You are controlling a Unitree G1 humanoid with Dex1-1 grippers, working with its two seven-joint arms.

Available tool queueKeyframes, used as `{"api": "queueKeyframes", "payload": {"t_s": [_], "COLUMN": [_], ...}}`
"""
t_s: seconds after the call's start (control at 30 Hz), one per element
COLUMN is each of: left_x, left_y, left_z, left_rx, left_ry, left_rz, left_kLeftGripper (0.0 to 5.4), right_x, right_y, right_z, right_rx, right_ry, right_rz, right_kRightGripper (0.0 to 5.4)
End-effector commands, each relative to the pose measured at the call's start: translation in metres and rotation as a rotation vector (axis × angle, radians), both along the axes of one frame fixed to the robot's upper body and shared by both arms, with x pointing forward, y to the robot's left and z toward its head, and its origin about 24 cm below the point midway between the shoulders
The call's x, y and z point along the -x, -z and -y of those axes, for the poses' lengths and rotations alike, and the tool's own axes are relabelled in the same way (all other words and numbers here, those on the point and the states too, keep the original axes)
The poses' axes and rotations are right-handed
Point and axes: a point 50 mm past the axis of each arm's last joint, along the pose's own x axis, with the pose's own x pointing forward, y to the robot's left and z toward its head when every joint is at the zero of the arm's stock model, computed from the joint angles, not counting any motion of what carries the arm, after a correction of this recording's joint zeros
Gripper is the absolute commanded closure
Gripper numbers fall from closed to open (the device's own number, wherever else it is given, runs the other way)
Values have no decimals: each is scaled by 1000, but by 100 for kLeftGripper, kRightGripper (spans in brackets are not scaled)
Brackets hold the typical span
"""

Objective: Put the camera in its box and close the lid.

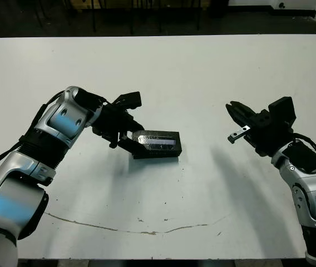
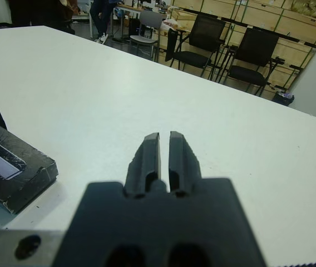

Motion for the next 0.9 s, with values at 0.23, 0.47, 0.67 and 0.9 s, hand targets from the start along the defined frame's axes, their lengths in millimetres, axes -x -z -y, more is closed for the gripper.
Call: {"api": "queueKeyframes", "payload": {"t_s": [0.23,0.47,0.67,0.9], "left_x": [12,18,17,15], "left_y": [36,58,65,69], "left_z": [-19,-23,-26,-25], "left_rx": [-51,-101,-112,-84], "left_ry": [-60,-99,-115,-111], "left_rz": [-106,-162,-181,-189], "left_kLeftGripper": [270,270,270,270], "right_x": [2,2,2,2], "right_y": [8,8,9,10], "right_z": [2,2,2,1], "right_rx": [-1,6,5,-3], "right_ry": [-3,-9,-18,-33], "right_rz": [-28,-21,-16,-7], "right_kRightGripper": [540,540,540,540]}}
